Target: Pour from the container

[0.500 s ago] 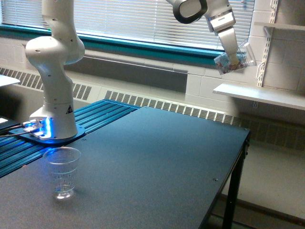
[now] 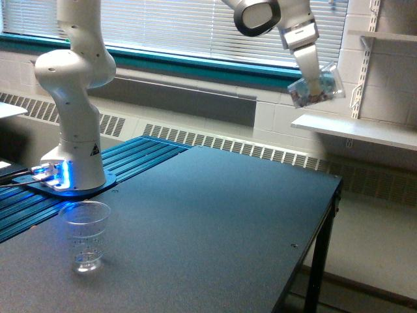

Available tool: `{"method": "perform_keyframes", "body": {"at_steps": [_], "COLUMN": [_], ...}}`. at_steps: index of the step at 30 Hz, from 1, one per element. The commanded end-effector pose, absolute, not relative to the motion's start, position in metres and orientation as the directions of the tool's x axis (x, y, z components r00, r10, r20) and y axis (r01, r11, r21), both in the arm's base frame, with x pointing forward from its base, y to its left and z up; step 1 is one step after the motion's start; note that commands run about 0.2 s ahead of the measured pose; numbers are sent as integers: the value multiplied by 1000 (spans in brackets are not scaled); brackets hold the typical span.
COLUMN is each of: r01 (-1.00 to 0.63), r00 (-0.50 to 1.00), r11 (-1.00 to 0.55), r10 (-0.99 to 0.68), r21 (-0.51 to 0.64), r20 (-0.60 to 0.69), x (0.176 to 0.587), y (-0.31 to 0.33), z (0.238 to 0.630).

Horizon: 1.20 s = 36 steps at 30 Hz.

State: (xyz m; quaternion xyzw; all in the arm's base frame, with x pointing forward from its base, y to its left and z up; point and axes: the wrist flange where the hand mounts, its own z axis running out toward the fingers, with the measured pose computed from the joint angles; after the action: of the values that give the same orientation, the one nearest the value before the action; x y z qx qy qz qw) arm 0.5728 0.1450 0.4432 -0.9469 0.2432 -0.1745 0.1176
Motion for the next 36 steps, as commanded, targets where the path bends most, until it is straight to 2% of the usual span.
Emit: {"method": "perform_keyframes", "body": {"at_steps": [1,9,36], "r01": [-492,-600,-885], "r00": [794,718,403], "r11": [-828,-745,-429], "r10": [-553,-662,-900], "r21": [-270,-291,-180], "r20": [251,216,164], "x": [558,525,386], "y": [111,69,-54], "z": [433,428,408]}}
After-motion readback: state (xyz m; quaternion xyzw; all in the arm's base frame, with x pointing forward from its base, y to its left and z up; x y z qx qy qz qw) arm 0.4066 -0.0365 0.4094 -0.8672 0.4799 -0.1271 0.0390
